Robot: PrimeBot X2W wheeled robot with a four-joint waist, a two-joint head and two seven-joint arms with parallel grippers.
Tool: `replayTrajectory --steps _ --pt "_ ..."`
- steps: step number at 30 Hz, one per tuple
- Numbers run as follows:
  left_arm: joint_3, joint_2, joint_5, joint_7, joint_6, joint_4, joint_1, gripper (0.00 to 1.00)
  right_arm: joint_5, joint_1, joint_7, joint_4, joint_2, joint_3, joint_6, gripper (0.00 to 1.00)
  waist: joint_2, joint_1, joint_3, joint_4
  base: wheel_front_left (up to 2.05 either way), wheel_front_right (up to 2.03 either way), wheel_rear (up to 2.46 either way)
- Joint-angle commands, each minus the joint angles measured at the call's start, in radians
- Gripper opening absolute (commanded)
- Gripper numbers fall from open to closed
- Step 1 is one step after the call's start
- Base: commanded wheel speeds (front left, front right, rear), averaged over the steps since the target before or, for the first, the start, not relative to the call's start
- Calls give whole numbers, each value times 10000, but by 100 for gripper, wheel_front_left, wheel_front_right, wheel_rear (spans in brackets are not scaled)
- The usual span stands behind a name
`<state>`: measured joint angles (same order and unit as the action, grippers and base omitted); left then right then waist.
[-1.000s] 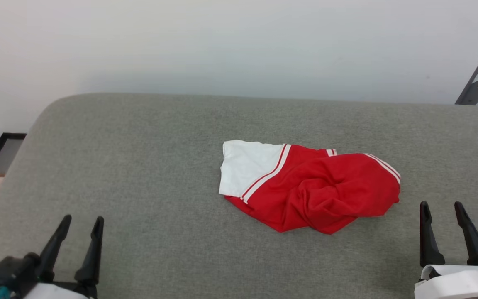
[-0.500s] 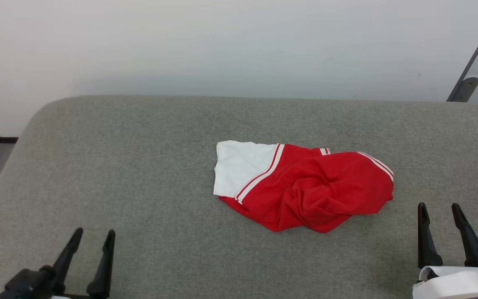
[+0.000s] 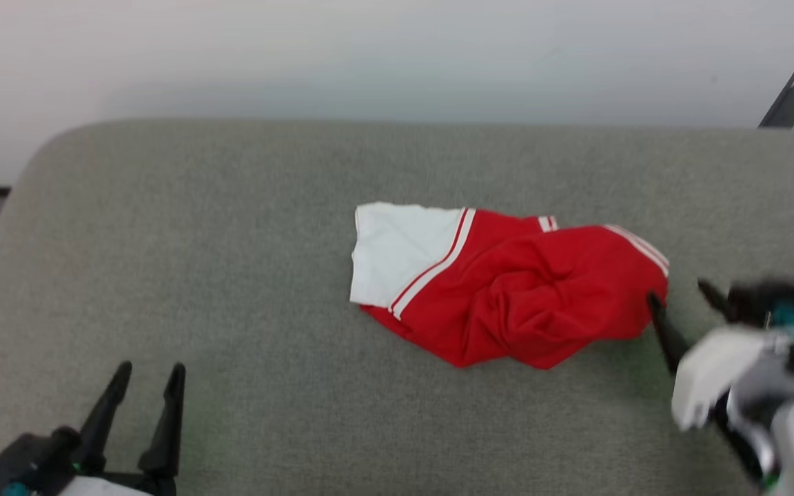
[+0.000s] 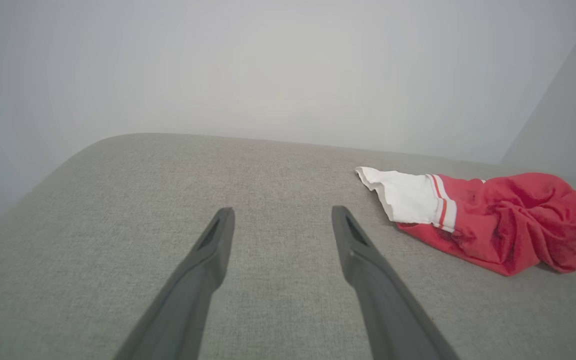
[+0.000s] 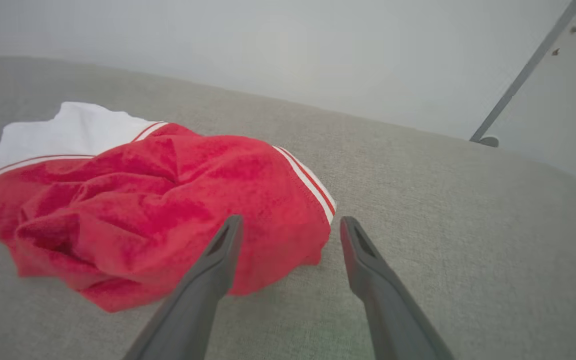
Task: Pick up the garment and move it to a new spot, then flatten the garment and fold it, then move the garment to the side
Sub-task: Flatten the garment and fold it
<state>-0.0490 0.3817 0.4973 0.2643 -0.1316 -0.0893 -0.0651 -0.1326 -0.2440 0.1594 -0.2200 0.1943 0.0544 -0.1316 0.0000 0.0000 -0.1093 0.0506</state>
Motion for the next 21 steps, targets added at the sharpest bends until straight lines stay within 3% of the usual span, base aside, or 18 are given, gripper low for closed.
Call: replayTrajectory --steps 1,4,9,15,19,20,21 --pt "-75 80 111 -5 18 14 188 100 -395 -501 739 -40 146 89 18 100 0 0 -733 155 0 0 0" --pt "-278 247 365 -5 18 22 464 100 -1016 -1412 2921 15 822 364 18 100 0 0 -1310 328 0 0 0" --pt "-515 453 799 -5 18 -37 910 100 -1663 -2416 6438 340 1237 47 18 100 0 0 -2034 566 0 0 0" --pt "-667 570 1134 -5 18 -25 1383 100 -1016 -2912 8650 902 474 -918 18 100 0 0 -2690 715 0 0 0" --pt "-748 617 1208 -5 18 -23 1576 100 -526 -2896 9073 1274 -125 -1080 16 100 0 0 -2922 727 0 0 0" --pt "-754 614 1230 -5 18 -26 1613 100 -471 -2865 8989 1390 -197 -1034 16 89 0 0 -2950 721 0 0 0" --pt "-742 618 1258 -5 18 -38 1641 100 -454 -2810 8887 1516 -234 -891 16 44 0 0 -2968 701 0 0 0"
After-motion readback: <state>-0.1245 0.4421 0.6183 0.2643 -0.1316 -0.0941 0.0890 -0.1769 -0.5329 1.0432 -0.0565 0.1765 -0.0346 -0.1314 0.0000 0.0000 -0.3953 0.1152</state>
